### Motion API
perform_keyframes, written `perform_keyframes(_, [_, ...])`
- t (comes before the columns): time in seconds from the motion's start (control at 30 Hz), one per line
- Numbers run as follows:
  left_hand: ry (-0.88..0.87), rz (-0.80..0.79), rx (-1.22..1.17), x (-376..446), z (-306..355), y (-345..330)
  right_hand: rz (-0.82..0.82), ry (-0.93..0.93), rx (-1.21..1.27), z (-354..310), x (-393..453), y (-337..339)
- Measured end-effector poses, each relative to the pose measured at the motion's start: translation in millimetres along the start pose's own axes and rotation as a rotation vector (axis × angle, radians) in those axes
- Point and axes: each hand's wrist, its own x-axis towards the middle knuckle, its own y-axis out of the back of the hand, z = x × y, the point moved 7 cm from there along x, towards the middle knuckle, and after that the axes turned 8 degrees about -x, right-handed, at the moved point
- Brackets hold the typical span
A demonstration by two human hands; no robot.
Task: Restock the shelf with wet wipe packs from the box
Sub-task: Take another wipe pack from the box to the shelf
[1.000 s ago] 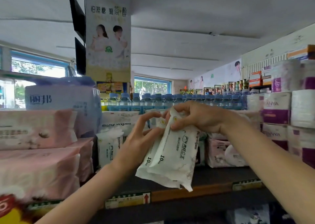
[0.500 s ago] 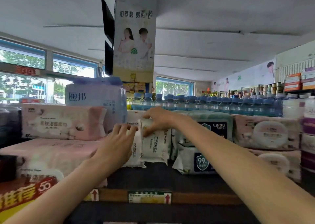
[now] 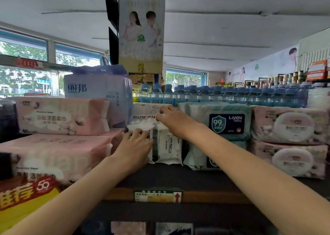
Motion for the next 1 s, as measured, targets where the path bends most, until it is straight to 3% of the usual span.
perform_keyframes(0.07, [-0.019,0.032,-0.049,-1,8,6,0.039,-0.031,0.059,4,-17,13])
perform_keyframes(0.17, [-0.062,0.1,-0.205,-9,23,22,-0.047,-0.102,0.277,15,-49,25])
perform_keyframes(0.27, [-0.123,0.254,-0.4,-22,45,48,-0.08,-0.16,0.437,25,-93,45])
perform_keyframes(0.37, [-0.264,0.394,-0.595,-43,84,72,-0.069,-0.252,0.485,32,-153,64])
perform_keyframes(0.47, [-0.496,0.408,-0.685,-67,154,77,-0.173,-0.393,0.519,35,-242,69])
perform_keyframes(0.7, [-1.051,0.02,-0.7,-172,390,57,-0.838,-1.031,0.623,15,-575,64])
perform_keyframes(0.83, [-1.398,-0.099,-0.662,-278,509,71,-0.964,-1.426,0.599,-42,-753,120])
perform_keyframes(1.0, [-1.717,-0.186,-0.621,-430,619,96,-1.026,-1.901,0.767,-165,-929,197])
